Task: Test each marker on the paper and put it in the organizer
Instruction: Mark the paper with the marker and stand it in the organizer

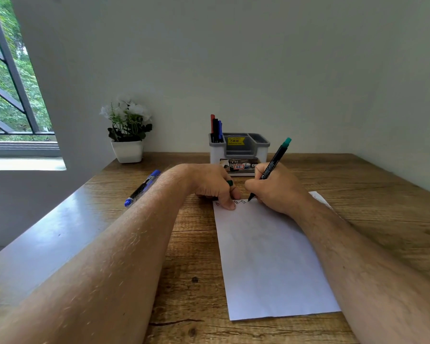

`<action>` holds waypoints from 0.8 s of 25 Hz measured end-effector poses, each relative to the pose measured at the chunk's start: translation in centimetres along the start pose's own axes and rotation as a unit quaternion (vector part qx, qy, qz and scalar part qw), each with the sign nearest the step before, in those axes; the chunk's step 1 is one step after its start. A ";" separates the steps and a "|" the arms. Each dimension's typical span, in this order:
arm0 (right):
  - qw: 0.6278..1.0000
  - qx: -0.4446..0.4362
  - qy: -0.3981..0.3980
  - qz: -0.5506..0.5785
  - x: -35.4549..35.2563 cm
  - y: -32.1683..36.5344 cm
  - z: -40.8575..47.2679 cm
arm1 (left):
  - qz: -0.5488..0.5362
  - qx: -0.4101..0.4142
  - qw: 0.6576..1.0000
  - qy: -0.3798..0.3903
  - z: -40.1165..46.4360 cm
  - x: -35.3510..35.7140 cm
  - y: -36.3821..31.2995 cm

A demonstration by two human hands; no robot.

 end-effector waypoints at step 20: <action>0.881 0.114 -0.011 0.460 -0.9 0.2 1.1 | -0.243 0.038 0.961 -0.123 -1.6 -2.8 -1.2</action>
Point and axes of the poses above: each hand's wrist, its own z-axis towards the middle knuckle, its own x-axis out of the palm, y = z × x, the point moved 8 cm from there along z, towards the middle knuckle, and after that the axes turned 10 degrees about -y, right-handed, at the moved point
